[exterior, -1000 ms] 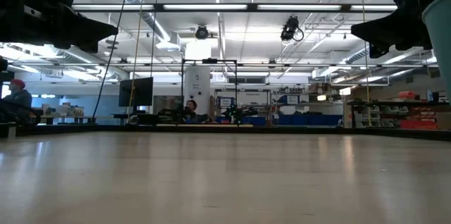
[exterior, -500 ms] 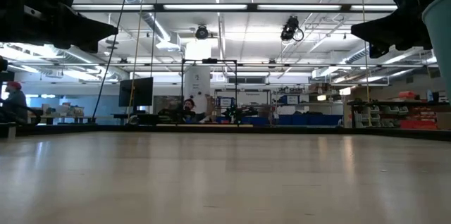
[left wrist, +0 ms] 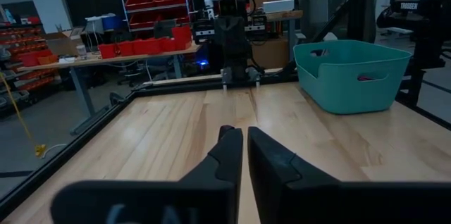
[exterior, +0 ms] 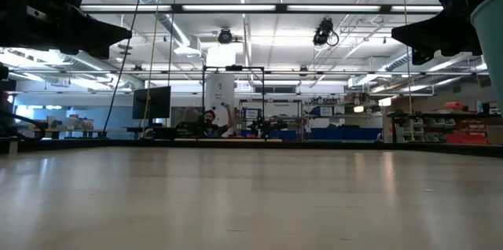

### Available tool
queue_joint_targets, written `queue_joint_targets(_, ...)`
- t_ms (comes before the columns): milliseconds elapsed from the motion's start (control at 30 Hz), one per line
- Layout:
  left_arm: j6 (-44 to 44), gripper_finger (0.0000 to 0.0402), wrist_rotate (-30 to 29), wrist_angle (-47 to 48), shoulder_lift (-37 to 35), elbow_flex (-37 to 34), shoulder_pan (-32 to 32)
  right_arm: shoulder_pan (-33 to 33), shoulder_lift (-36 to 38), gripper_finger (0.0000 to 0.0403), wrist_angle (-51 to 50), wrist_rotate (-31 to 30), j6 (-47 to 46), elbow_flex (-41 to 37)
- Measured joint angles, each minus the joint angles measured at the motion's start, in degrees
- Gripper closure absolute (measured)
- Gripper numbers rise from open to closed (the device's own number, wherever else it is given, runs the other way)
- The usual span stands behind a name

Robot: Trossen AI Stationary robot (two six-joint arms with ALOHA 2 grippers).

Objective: Pick and place USB-C Cables
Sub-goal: Return to Home Position

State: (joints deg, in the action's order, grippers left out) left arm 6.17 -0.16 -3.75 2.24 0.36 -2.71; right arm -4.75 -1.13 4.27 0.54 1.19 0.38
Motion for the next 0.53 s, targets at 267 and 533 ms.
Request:
queue_joint_targets(267,0.0,0.0372,0.0,0.0,0.0,0.0,0.0,0.0,0.0,0.0391,0.0,0.0,0.0,0.0)
queue_joint_targets(533,0.0,0.0367,0.0,0.0,0.0,0.0,0.0,0.0,0.0,0.0391,0.0,0.0,0.0,0.0)
